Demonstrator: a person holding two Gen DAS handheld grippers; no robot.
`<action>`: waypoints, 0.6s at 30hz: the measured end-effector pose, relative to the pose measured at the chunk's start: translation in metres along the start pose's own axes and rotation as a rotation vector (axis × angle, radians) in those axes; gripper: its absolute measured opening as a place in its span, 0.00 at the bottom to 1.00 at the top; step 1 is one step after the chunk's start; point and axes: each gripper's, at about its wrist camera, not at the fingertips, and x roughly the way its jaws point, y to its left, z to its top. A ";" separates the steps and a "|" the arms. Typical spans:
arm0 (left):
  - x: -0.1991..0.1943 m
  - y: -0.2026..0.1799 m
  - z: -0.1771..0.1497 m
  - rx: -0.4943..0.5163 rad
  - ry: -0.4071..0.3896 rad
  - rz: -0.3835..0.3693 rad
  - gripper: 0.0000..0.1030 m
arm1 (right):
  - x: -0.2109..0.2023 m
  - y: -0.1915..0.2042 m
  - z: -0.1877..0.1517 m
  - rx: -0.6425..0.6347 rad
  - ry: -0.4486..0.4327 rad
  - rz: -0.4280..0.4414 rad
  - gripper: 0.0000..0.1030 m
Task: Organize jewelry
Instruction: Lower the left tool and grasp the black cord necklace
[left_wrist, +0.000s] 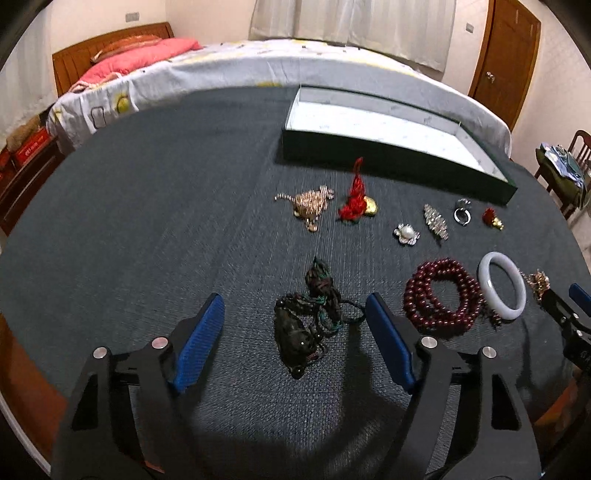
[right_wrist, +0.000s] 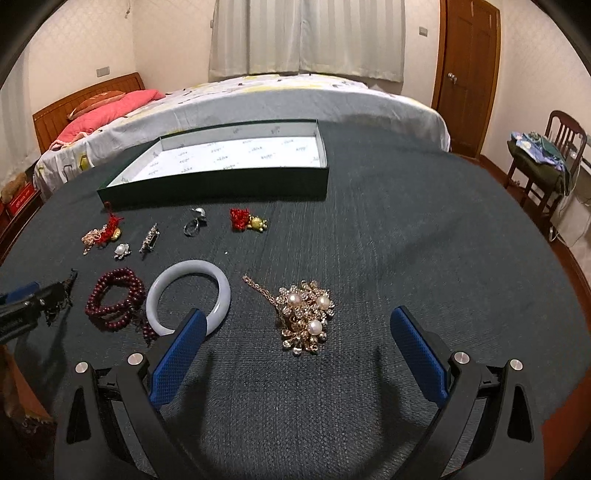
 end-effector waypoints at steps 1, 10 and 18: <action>0.003 0.000 0.000 -0.004 0.008 -0.007 0.74 | 0.001 0.000 0.000 0.000 0.002 0.004 0.94; 0.010 -0.006 0.004 0.040 -0.002 -0.003 0.50 | 0.005 0.000 0.001 0.007 0.013 0.014 0.94; 0.015 -0.003 0.014 0.041 0.008 -0.049 0.24 | 0.008 -0.002 0.001 0.016 0.021 0.020 0.94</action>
